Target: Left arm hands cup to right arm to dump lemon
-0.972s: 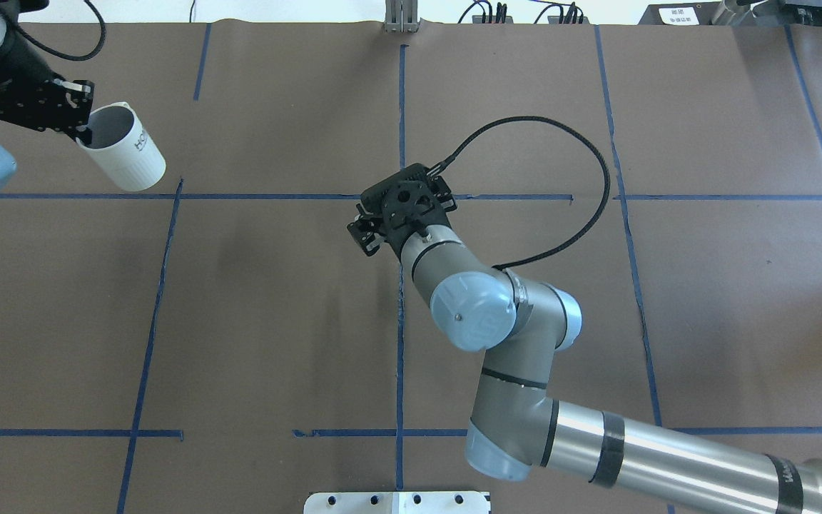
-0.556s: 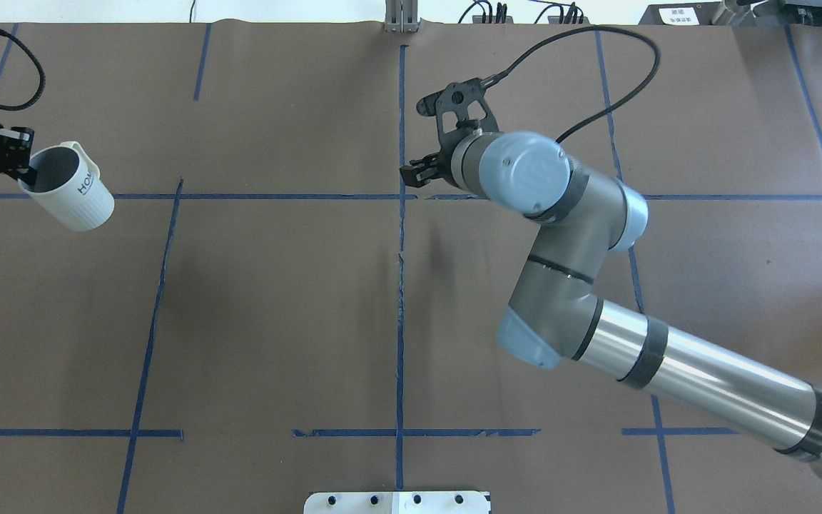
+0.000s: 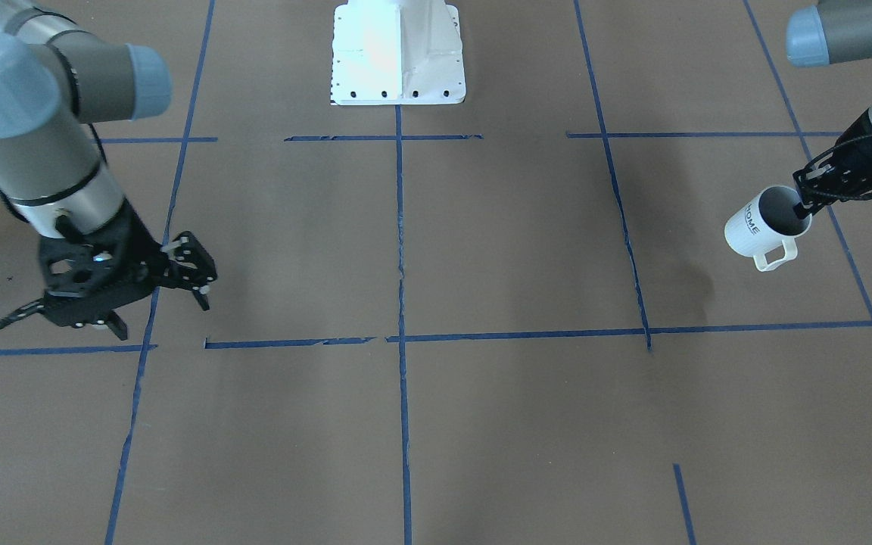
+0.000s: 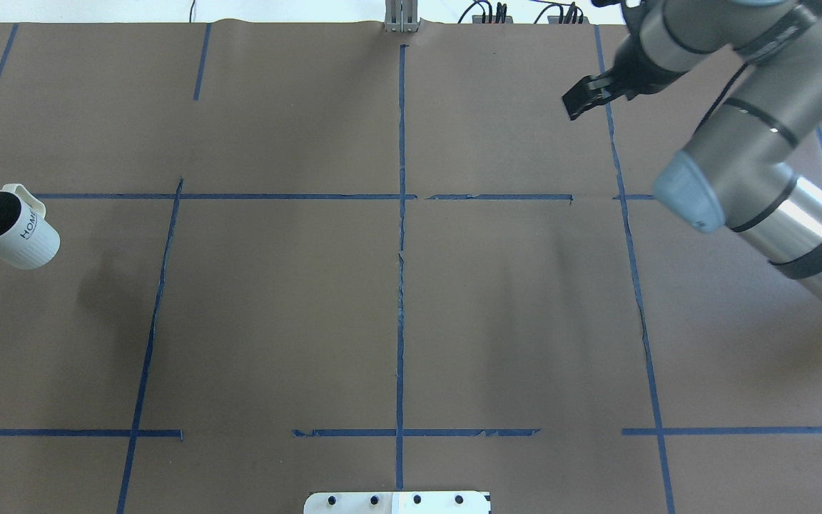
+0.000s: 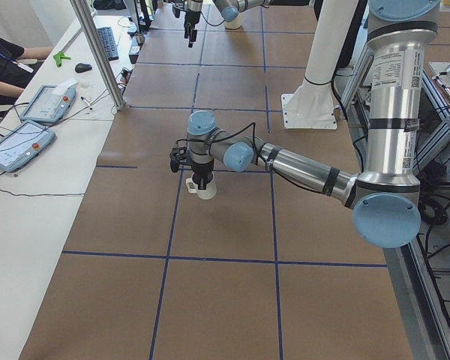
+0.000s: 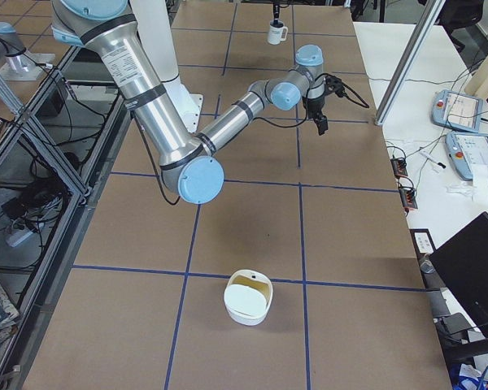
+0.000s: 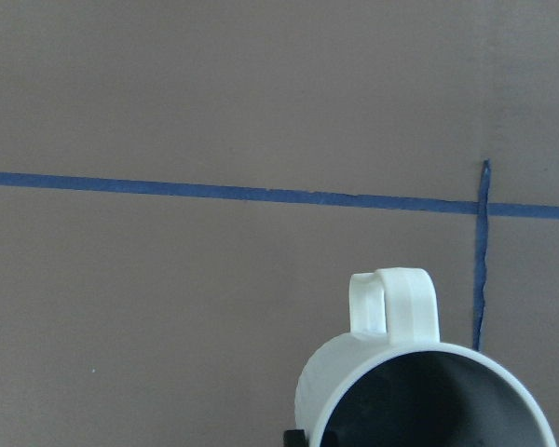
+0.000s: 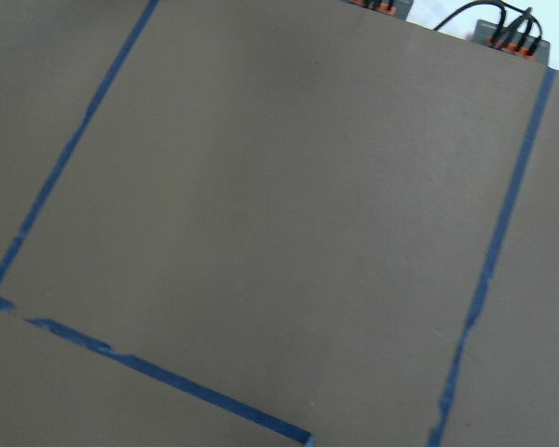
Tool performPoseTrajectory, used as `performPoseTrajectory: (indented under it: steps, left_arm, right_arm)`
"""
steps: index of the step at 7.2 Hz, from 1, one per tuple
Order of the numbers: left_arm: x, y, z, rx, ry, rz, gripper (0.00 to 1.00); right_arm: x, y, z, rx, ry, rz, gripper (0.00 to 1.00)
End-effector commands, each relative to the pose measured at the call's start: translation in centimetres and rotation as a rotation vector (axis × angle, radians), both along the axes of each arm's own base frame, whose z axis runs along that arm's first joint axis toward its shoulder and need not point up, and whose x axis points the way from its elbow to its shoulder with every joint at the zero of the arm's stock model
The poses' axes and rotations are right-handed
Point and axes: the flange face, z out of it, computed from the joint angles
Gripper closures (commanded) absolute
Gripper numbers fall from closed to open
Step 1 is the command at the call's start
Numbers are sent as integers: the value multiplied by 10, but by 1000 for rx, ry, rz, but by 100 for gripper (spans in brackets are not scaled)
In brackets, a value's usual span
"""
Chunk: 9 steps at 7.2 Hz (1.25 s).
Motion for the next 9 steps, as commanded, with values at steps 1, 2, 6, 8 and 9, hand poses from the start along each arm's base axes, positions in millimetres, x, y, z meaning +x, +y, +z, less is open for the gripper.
performPoseTrajectory:
  steps: [1,2,6,8,9]
  left_arm:
    - [-1,2,19,10,-17,-9,100]
    - [1,2,27,10,-16,-7,100]
    - [43,6,49,7,38,-17,100]
    - [45,7,49,12,38,-6,99]
    - [45,7,49,14,38,-4,91]
  right_arm:
    - [101,-6,32,-76,-42,-75,0]
    - [139,-6,36,-62,-32,-97,0]
    - [195,27,114,-91,47,-163,0]
    - [199,42,132,-115,53,-162,0]
    - [199,44,137,-123,54,-162,0]
